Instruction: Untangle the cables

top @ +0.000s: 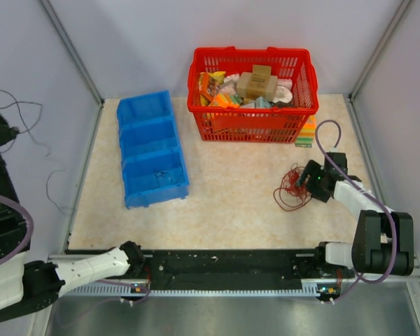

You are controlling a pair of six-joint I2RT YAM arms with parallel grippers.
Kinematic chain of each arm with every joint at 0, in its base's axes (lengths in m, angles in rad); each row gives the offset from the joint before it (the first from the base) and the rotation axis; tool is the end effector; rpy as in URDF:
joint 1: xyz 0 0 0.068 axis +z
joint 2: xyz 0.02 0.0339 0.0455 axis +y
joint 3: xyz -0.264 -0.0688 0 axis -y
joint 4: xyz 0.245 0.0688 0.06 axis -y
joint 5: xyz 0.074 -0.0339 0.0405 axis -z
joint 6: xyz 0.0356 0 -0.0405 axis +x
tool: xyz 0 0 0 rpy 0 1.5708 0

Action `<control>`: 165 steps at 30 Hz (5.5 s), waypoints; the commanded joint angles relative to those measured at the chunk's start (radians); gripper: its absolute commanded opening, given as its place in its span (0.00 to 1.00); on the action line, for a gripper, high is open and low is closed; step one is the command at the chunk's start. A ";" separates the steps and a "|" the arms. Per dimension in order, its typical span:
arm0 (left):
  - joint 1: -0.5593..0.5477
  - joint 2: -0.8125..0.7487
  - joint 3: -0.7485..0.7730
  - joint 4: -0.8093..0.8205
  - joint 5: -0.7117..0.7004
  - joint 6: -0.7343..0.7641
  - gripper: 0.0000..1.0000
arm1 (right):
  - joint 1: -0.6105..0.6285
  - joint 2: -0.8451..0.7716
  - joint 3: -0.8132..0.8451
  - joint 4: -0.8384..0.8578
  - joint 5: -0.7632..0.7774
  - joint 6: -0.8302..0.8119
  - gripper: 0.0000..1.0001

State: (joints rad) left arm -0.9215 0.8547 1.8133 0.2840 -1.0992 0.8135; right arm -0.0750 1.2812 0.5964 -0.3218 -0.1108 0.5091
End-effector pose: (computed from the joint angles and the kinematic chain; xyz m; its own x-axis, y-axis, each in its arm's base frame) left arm 0.0056 0.0451 0.6330 0.5300 -0.1521 -0.8343 -0.2866 0.8937 -0.3451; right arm 0.2305 -0.0134 0.1656 -0.7282 0.5405 -0.4214 0.4242 0.8384 0.3422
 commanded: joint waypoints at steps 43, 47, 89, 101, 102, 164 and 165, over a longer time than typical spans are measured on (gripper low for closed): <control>0.013 0.414 0.367 -0.454 0.630 -0.791 0.00 | -0.008 0.012 -0.018 0.043 -0.058 -0.015 0.71; 0.013 0.420 0.319 -0.505 0.611 -0.809 0.00 | -0.008 0.020 -0.015 0.047 -0.059 -0.015 0.71; 0.013 0.081 -1.026 -1.266 0.629 -1.744 0.04 | 0.009 0.020 -0.023 0.067 -0.090 -0.018 0.71; 0.015 0.020 -1.066 -1.368 0.630 -1.878 0.49 | 0.011 0.018 -0.023 0.066 -0.090 -0.018 0.71; 0.015 0.014 -1.062 -1.382 0.636 -1.880 0.57 | 0.011 0.020 -0.023 0.066 -0.090 -0.018 0.71; 0.018 0.173 -1.158 -1.364 1.053 -2.047 0.66 | 0.023 0.003 -0.032 0.075 -0.104 -0.024 0.71; 0.018 0.172 -1.158 -1.353 1.052 -2.045 0.64 | 0.023 0.004 -0.032 0.075 -0.102 -0.021 0.71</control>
State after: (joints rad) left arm -0.9081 1.0332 0.6807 -1.1328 -0.0784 -1.2076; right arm -0.0605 1.2968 0.5823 -0.2588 -0.2108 0.4984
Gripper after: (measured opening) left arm 0.681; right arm 0.708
